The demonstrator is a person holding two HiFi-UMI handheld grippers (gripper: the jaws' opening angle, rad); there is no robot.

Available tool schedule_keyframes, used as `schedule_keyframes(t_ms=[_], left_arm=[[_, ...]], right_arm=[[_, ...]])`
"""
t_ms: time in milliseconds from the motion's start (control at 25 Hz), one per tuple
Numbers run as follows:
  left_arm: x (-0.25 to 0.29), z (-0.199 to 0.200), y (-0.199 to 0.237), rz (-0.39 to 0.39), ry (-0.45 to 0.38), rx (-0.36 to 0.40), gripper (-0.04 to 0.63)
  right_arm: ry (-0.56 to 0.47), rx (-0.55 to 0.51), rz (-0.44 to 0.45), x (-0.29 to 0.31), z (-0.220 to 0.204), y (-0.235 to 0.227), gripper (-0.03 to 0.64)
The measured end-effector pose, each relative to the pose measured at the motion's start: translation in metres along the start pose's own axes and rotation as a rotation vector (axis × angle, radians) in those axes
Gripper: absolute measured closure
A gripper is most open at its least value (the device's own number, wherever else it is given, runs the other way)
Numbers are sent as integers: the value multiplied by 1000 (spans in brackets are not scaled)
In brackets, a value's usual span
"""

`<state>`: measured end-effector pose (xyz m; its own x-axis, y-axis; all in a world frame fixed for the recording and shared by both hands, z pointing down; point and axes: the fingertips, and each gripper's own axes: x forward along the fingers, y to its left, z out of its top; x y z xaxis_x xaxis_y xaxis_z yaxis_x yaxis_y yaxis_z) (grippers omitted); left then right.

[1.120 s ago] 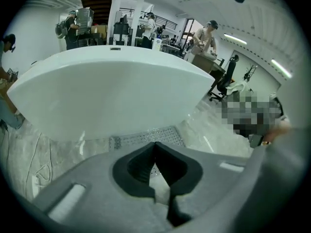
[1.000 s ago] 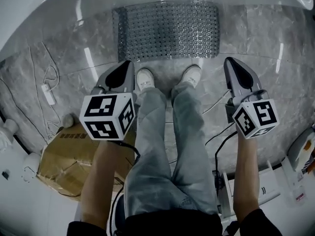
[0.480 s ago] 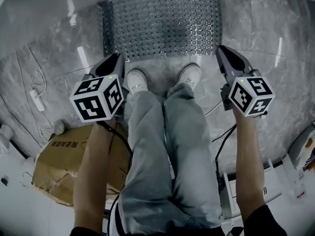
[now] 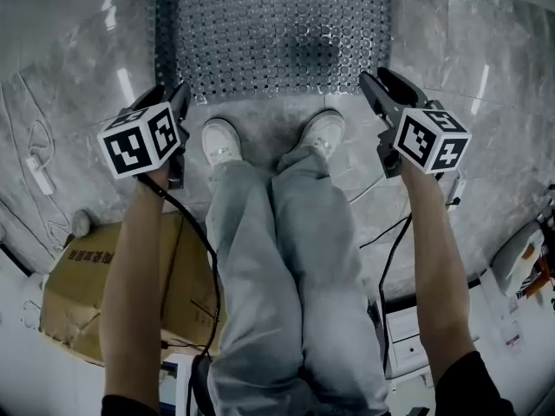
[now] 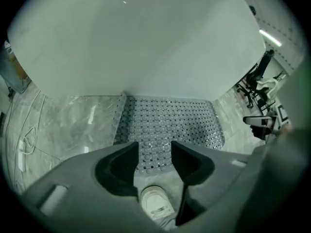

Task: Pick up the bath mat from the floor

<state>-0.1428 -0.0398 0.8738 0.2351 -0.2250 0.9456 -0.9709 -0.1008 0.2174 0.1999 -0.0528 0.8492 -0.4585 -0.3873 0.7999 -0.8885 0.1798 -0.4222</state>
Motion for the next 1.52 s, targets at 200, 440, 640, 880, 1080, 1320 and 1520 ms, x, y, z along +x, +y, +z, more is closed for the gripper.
schedule_keyframes(t_ms=[200, 440, 640, 880, 1080, 1320, 1520], left_arm=[[33, -5, 20, 27, 21, -44, 321], [69, -15, 29, 41, 62, 10, 269], [91, -8, 51, 38, 68, 18, 188], [113, -13, 82, 57, 132, 43, 127], [123, -25, 110, 113, 164, 58, 126], [142, -29, 129, 131, 165, 61, 126], [160, -33, 145, 138, 176, 31, 126]], right_arm=[[22, 89, -28, 35, -13, -38, 395], [94, 115, -72, 65, -36, -73, 336], [148, 69, -136, 83, -41, -105, 297], [216, 125, -225, 99, -65, -151, 240], [251, 97, -256, 107, -79, -179, 201], [260, 35, -240, 116, -74, -200, 192], [271, 33, -211, 134, -80, -206, 188]])
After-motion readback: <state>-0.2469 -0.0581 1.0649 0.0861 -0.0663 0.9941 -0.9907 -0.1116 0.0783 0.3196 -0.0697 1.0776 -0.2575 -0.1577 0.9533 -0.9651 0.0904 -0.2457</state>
